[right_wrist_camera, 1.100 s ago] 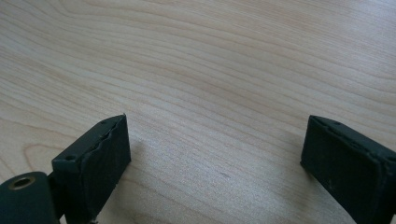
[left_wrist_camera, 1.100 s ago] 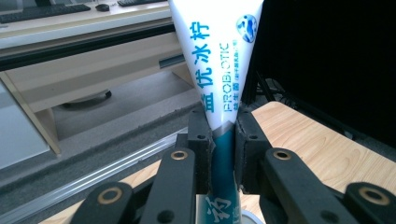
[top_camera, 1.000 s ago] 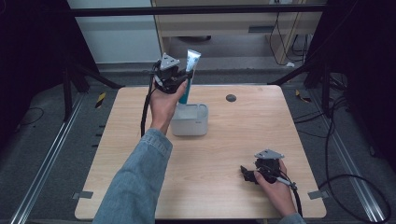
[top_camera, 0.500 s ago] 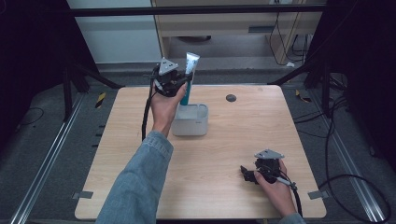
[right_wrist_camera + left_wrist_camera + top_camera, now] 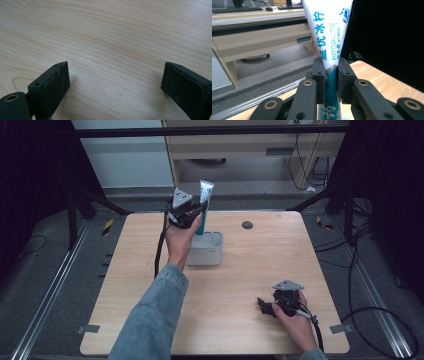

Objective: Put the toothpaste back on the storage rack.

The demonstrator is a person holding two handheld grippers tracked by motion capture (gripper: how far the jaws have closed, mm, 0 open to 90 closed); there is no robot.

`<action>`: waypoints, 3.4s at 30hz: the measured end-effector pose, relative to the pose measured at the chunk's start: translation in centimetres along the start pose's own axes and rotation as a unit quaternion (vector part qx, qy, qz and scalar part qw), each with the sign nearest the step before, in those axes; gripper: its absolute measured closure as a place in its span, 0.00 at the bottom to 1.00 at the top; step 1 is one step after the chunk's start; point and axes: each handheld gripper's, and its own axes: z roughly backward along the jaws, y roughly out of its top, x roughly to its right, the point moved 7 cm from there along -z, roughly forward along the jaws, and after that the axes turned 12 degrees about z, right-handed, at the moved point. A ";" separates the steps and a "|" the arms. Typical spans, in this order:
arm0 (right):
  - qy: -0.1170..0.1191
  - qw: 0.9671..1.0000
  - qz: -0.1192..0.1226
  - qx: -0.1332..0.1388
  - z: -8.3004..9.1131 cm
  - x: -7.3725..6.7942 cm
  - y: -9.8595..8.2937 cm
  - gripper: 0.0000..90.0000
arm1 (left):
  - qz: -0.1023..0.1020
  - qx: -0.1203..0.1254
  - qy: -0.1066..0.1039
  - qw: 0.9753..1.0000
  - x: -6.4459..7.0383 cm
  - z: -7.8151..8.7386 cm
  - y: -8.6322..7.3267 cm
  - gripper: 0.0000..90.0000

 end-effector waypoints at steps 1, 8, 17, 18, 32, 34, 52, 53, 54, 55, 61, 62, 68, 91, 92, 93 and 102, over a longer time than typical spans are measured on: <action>0.000 1.000 -0.001 0.000 0.0 0.0 0.0 0.09 | 0.001 -0.002 0.000 1.000 0.0 -0.1 -0.2 0.88; 0.001 1.000 -0.001 0.000 0.0 0.0 0.0 0.09 | -0.002 -0.012 0.002 1.000 -0.4 -0.7 -1.7 0.88; 0.001 1.000 0.000 0.001 0.0 0.0 0.0 0.09 | 0.006 -0.016 0.001 1.000 -1.2 -1.0 -3.0 0.88; 0.001 1.000 0.000 0.001 0.0 0.0 0.0 0.09 | 0.008 -0.016 0.000 1.000 -1.2 -1.1 -3.1 0.87; 0.001 1.000 -0.001 0.001 0.0 0.0 0.0 0.09 | -0.001 -0.032 0.004 0.999 -1.2 -1.6 -4.7 0.87; 0.001 1.000 -0.001 0.001 0.0 0.0 0.0 0.09 | 0.001 -0.032 0.002 0.999 -1.2 -1.7 -4.8 0.87; 0.001 1.000 -0.001 0.000 0.0 0.0 0.0 0.09 | -0.012 -0.048 0.006 0.999 -1.1 -1.9 -5.6 0.87; 0.001 1.000 -0.001 0.000 0.0 0.0 0.0 0.09 | -0.012 -0.048 0.006 0.999 -1.1 -1.9 -5.6 0.87; 0.001 1.000 -0.001 0.000 0.0 0.0 0.0 0.09 | -0.013 -0.050 0.007 0.999 -1.1 -1.9 -5.6 0.87; 0.001 1.000 -0.001 0.000 0.0 0.0 0.0 0.09 | -0.012 -0.051 0.007 0.999 -1.2 -1.9 -5.7 0.87; 0.001 1.000 -0.001 0.000 0.0 0.0 0.0 0.09 | -0.013 -0.056 0.009 0.998 -1.4 -1.9 -6.0 0.87; 0.001 1.000 -0.002 0.000 0.0 0.0 0.0 0.09 | -0.011 -0.058 0.013 0.998 -1.4 -1.8 -6.2 0.87; 0.001 1.000 -0.002 0.000 0.0 0.0 0.0 0.09 | -0.020 -0.061 0.024 0.998 -1.4 -1.8 -6.5 0.87; 0.001 1.000 -0.001 0.000 0.0 0.0 0.0 0.09 | -0.025 -0.074 0.039 0.996 -1.3 -2.1 -8.3 0.87; 0.001 1.000 -0.001 -0.001 0.0 0.0 0.0 0.09 | -0.027 -0.075 0.040 0.996 -1.3 -2.1 -8.4 0.87; 0.001 1.000 -0.001 0.000 0.0 0.0 0.0 0.09 | -0.028 -0.076 0.040 0.996 -1.2 -2.1 -8.5 0.87; 0.001 1.000 -0.001 0.000 0.0 0.0 0.0 0.09 | -0.036 -0.090 0.039 0.995 -1.1 -1.7 -9.2 0.87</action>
